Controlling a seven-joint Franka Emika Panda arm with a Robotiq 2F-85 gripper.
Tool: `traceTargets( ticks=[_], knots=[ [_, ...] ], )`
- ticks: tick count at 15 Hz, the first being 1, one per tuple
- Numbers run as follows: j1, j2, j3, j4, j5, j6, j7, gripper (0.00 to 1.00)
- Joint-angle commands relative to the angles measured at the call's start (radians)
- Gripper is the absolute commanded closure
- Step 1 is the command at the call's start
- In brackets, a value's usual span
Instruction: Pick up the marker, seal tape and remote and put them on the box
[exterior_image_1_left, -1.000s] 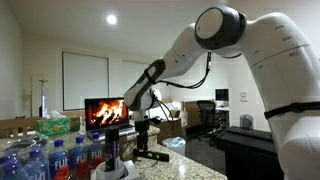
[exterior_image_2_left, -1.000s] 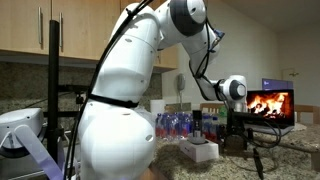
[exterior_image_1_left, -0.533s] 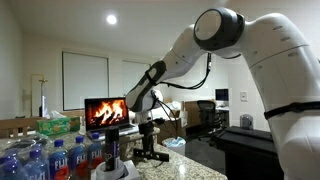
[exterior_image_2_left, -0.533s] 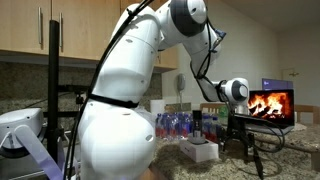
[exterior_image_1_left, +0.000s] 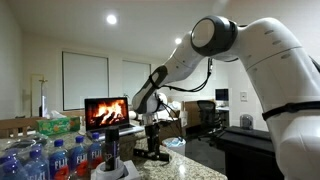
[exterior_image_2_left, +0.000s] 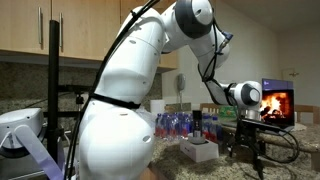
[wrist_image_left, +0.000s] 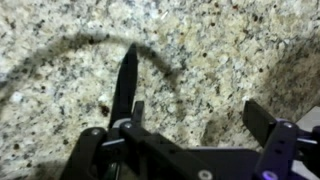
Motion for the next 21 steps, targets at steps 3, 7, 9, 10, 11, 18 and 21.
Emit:
traceTargets(
  ticks=[3,7,9,10,11,18,21],
  knots=[
    [-0.034,-0.158,0.009,-0.088,0.096,0.148,-0.022,0.0],
    [-0.029,-0.176,0.0,-0.076,0.132,0.136,-0.039,0.0],
    [-0.021,-0.156,0.006,-0.061,0.137,0.115,-0.048,0.0],
    [-0.015,-0.137,0.012,-0.051,0.136,0.1,-0.055,0.0],
    [-0.012,-0.127,0.019,-0.048,0.139,0.089,-0.065,0.0],
    [0.001,-0.02,0.023,0.002,0.1,0.047,0.029,0.0],
    [-0.015,0.034,0.009,0.038,0.111,0.016,0.059,0.0]
  ],
)
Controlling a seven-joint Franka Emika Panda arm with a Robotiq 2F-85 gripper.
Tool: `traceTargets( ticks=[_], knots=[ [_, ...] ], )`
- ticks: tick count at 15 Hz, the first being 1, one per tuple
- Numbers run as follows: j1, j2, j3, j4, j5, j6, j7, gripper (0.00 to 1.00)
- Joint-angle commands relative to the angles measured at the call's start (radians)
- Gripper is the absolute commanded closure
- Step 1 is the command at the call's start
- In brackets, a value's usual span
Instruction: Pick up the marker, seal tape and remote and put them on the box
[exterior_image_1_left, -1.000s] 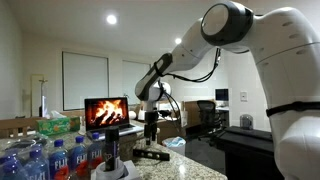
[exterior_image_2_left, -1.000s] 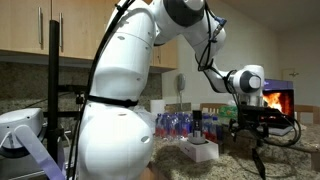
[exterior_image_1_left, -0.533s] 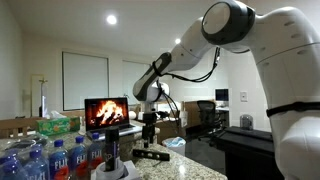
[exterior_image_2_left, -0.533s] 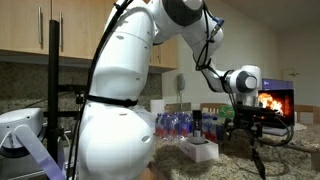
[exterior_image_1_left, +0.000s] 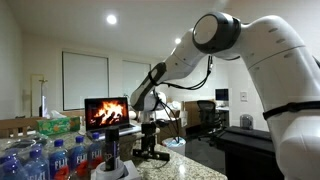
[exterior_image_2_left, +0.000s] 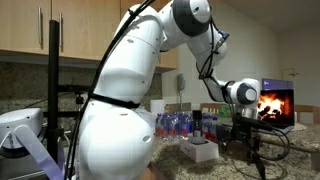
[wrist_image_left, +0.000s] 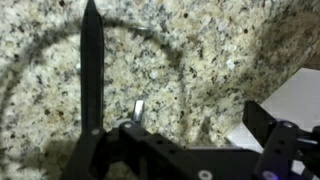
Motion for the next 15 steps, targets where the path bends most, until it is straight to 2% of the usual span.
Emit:
traceTargets(
  ticks=[1,8,15],
  knots=[
    [-0.02,0.061,-0.015,0.061,0.002,-0.044,0.063,0.0],
    [-0.092,0.042,-0.016,0.111,0.118,-0.009,0.065,0.0],
    [-0.104,0.051,-0.013,0.139,0.182,-0.005,0.06,0.0]
  ],
)
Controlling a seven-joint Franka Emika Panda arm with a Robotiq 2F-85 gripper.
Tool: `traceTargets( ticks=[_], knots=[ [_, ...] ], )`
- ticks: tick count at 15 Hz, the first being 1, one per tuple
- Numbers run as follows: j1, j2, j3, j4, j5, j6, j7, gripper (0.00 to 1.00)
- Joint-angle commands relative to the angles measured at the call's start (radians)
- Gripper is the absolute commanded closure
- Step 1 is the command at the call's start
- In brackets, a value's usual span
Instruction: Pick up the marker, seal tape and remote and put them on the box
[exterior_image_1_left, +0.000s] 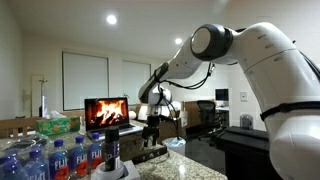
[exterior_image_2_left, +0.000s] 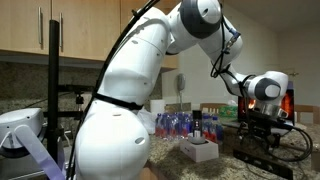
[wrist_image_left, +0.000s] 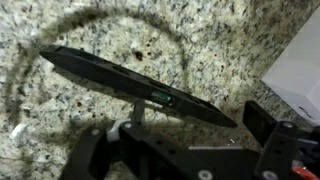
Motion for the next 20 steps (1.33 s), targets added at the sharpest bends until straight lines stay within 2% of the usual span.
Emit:
traceTargets(
  ticks=[1,14,20],
  knots=[
    [-0.01,-0.008,0.012,-0.008,0.031,0.011,0.008,0.0],
    [0.019,0.029,0.005,-0.011,-0.054,0.064,0.098,0.0],
    [0.016,0.046,0.014,-0.012,-0.057,0.051,0.087,0.0]
  ],
)
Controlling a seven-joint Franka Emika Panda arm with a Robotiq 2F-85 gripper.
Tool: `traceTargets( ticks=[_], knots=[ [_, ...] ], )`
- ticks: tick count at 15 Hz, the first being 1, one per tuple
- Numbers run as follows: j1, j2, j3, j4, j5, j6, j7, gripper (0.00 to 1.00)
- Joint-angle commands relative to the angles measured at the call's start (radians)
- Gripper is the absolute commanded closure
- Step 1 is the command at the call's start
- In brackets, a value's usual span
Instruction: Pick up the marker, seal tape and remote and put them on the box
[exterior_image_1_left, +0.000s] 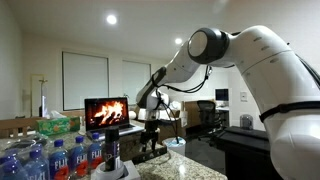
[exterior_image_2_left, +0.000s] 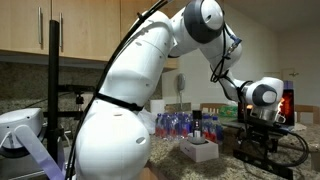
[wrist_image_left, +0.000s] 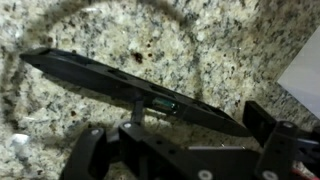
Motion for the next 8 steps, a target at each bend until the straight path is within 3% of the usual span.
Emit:
traceTargets(
  ticks=[1,8],
  knots=[
    [0.003,0.008,0.003,-0.008,-0.025,0.003,0.027,0.0],
    [0.003,0.01,0.012,-0.012,-0.028,-0.006,0.016,0.0]
  ],
)
